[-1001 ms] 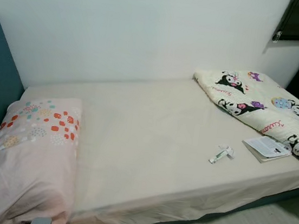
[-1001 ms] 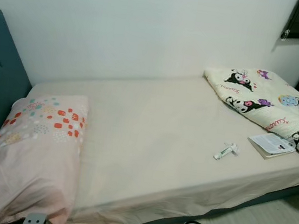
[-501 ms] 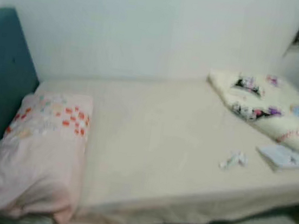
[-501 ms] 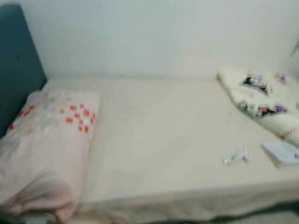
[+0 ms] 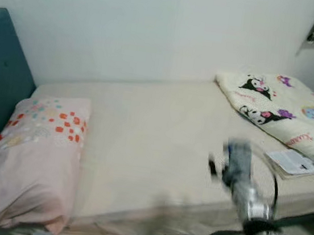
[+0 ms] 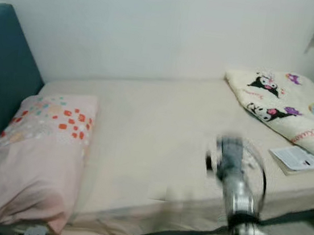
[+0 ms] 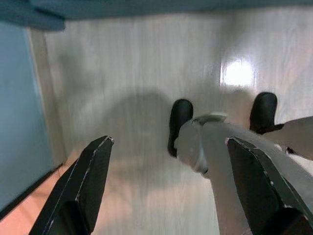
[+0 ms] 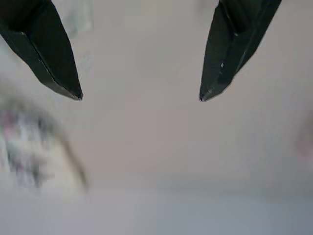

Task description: Clean up the room

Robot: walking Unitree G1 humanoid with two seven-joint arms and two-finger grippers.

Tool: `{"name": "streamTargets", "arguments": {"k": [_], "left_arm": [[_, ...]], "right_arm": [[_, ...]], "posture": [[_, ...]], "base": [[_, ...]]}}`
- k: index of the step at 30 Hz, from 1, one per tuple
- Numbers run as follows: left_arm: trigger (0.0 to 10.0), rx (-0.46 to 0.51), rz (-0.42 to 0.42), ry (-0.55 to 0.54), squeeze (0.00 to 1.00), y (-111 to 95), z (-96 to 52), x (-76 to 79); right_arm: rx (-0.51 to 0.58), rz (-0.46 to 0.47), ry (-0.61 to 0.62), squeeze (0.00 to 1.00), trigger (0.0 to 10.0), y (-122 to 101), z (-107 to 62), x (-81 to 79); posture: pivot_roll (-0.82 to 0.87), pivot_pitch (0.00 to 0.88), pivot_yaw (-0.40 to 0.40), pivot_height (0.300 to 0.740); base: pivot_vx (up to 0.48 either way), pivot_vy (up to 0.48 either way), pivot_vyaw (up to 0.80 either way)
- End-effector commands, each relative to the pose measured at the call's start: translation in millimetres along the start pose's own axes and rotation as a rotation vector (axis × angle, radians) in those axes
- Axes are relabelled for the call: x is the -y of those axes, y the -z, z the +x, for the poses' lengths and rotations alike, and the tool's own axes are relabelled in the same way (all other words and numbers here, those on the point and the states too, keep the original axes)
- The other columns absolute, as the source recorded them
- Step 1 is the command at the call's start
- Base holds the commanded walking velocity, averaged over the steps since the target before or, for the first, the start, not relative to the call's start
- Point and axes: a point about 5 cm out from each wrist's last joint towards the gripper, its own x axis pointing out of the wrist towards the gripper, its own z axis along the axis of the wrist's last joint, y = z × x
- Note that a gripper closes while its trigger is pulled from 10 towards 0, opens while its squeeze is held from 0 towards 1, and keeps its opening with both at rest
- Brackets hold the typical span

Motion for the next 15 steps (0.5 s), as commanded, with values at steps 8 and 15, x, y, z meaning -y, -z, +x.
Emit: {"name": "streamTargets", "arguments": {"k": [8,15], "left_arm": [[10.0,-0.013,0.036,0.002,0.00,0,-0.2,-3.7],[10.0,-0.021,0.048,0.001,0.00,5,-1.3,-7.1]], "right_arm": [[0.397,-0.231,-0.147,0.00,10.0,-208,-19.9,-32.5],[0.611,-0.273,-0.247,0.00,10.0,-287,-59.3,-61.5]], "posture": [[-0.10,0.011,-0.006,0.740],[-0.11,0.015,-0.005,0.740]], "base": [[0.000,0.000,0.00],[0.000,0.000,0.00]]}}
